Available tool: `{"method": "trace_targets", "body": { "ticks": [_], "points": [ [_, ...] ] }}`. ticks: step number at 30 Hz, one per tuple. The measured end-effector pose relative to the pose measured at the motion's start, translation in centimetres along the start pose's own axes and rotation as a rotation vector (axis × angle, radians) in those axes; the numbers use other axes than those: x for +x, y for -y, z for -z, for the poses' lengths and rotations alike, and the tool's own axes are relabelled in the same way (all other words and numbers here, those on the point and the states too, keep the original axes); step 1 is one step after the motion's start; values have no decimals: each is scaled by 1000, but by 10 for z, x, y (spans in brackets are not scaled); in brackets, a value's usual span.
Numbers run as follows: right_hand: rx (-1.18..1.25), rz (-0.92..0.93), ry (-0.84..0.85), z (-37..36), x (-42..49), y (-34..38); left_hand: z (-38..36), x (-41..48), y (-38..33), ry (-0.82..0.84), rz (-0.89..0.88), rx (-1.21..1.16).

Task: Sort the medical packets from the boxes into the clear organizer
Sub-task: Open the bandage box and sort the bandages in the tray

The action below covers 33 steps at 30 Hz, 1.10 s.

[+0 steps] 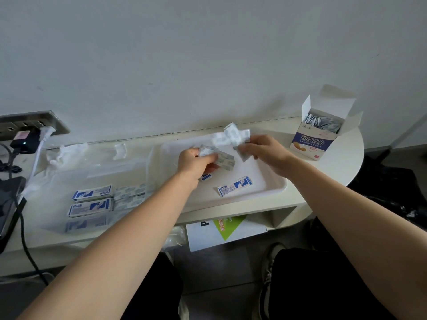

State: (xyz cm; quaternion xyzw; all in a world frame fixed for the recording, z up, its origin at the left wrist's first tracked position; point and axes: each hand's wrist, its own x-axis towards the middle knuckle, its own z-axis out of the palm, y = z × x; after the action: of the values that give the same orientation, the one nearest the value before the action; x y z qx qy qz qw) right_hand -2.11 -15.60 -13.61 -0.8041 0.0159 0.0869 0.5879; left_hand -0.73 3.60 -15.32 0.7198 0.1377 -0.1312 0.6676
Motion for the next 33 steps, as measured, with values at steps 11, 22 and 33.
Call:
{"method": "trace_targets", "body": {
  "ticks": [11, 22, 33],
  "points": [
    [-555, 64, -30, -11, 4, -10, -5, -7, -5, 198, 67, -142],
    [-708, 127, -49, -9, 1, -16, -9, -3, 12, -78, -310, 143],
    [-594, 89, -29, -3, 2, -18, -6, 1, 10, 0, -363, 176]
  ]
}}
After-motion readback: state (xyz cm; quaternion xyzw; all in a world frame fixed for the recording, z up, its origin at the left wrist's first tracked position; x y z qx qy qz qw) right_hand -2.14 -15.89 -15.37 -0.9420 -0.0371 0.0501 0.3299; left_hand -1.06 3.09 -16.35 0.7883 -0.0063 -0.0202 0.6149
